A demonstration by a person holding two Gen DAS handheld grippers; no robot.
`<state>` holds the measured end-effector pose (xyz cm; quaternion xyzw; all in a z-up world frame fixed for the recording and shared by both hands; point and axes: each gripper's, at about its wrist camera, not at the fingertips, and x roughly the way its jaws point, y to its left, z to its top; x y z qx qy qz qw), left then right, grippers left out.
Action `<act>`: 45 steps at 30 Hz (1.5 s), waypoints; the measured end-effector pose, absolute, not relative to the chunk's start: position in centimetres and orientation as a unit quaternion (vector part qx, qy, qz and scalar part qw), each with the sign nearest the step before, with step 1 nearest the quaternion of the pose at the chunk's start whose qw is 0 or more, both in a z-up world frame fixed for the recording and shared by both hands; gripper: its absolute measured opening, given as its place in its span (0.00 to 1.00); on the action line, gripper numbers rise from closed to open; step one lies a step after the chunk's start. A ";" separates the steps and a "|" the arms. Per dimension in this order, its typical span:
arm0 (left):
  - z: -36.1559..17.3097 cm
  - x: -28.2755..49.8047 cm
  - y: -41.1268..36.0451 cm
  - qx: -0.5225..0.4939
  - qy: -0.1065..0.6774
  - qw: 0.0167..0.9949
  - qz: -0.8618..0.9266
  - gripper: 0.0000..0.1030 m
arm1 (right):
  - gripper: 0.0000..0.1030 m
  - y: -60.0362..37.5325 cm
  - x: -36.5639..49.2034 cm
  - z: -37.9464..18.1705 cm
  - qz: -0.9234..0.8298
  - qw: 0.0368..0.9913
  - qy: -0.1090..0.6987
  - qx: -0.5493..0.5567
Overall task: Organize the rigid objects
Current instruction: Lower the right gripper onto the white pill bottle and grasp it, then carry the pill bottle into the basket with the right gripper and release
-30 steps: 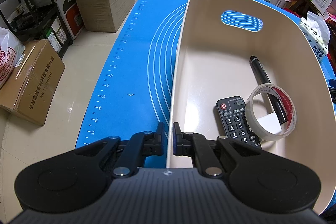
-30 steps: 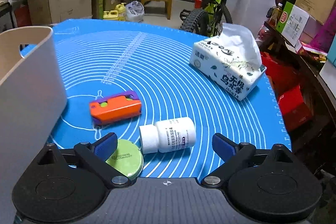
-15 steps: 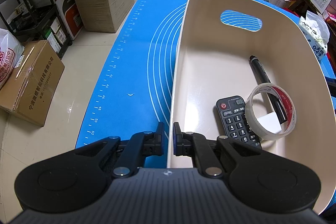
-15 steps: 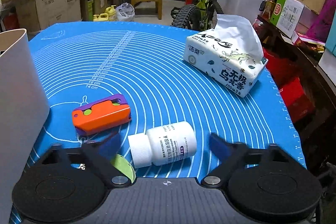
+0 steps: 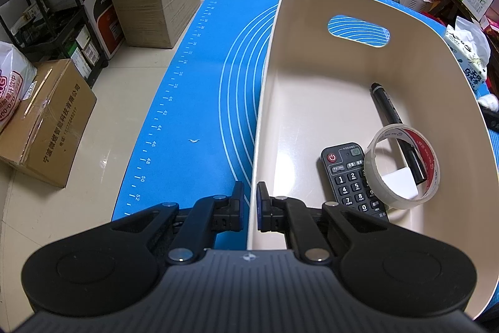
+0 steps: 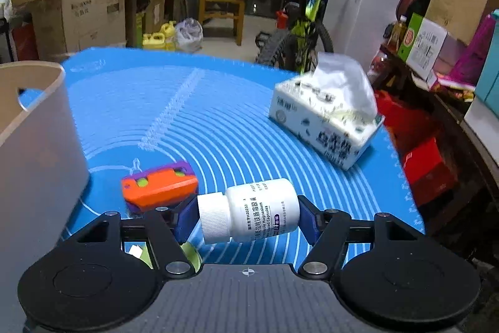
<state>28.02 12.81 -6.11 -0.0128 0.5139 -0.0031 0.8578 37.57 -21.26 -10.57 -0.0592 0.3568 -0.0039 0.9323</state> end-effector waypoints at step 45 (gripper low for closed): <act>-6.1 28.1 12.8 -0.014 0.514 0.858 -0.003 0.10 | 0.67 -1.3 29.8 -5.6 0.303 0.854 0.365 -0.215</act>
